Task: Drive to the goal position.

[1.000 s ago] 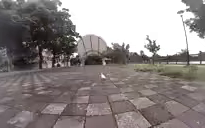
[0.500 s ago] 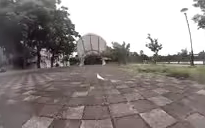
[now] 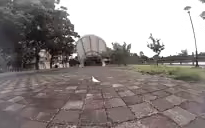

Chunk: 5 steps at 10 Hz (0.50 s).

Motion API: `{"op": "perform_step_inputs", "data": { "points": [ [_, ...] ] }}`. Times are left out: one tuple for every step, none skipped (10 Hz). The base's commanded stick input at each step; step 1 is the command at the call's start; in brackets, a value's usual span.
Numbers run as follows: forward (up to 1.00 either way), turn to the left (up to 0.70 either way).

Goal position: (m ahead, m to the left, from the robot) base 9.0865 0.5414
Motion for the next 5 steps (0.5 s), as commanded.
{"op": "perform_step_inputs", "data": {
  "points": [
    [1.0, 0.28],
    [1.0, 0.38],
    [1.0, 0.14],
    [1.0, 0.0],
    [1.0, 0.0]
  ]
}}
